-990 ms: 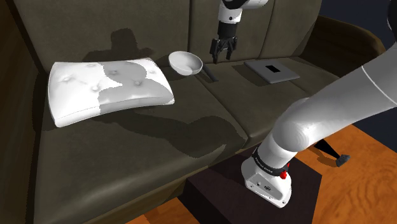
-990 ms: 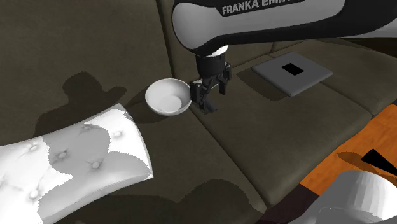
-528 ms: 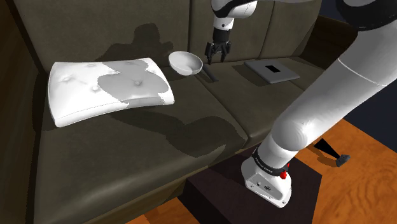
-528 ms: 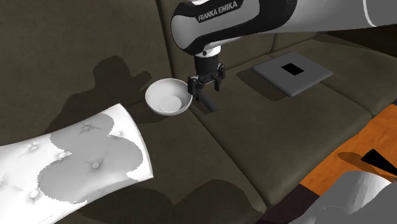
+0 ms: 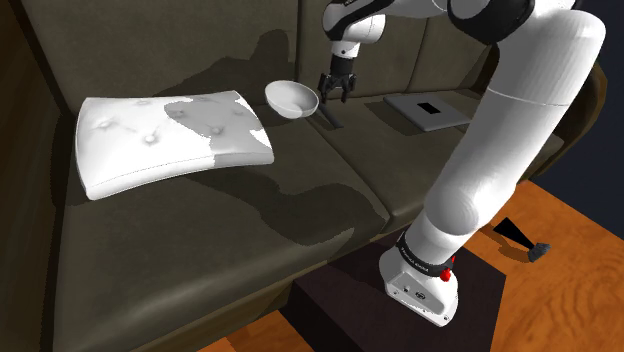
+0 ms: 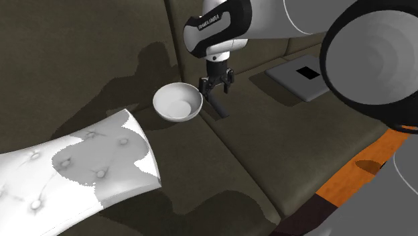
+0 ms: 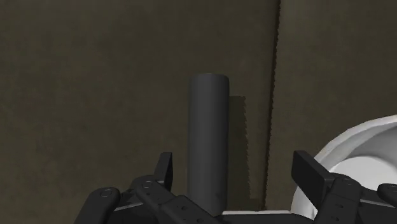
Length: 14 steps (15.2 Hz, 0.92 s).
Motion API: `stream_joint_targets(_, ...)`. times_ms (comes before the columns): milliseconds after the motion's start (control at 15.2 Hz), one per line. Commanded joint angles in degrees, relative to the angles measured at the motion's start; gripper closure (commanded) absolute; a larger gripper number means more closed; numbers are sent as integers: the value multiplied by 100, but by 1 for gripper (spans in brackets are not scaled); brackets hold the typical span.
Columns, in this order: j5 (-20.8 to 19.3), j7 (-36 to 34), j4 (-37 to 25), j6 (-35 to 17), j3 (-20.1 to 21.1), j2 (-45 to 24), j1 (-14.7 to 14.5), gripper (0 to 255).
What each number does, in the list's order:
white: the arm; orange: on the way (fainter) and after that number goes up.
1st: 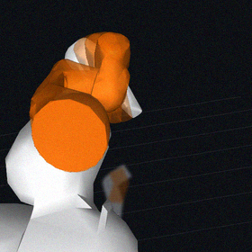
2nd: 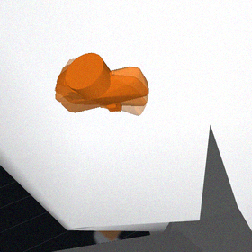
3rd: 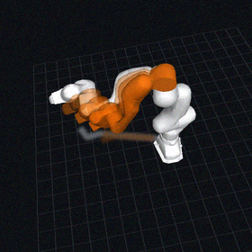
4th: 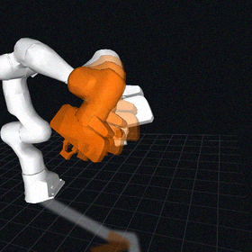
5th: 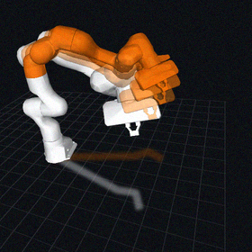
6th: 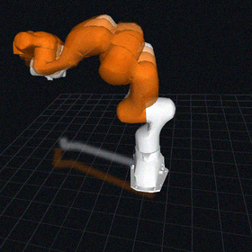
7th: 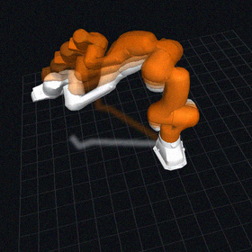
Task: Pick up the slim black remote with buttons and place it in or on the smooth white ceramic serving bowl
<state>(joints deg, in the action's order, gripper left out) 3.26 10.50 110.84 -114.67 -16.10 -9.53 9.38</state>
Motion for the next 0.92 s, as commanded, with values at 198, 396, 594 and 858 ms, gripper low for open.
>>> stream_joint_targets(198, 271, 120, -358, -198, -28, -592, 146, 0)
stream_joint_targets(396, 305, 143, -223, -408, -17, -671, 147, 0)
stream_joint_targets(594, 340, 167, -116, -586, -13, -747, 144, 0)
stream_joint_targets(858, 336, 164, -116, -587, -1, -746, 155, 0)
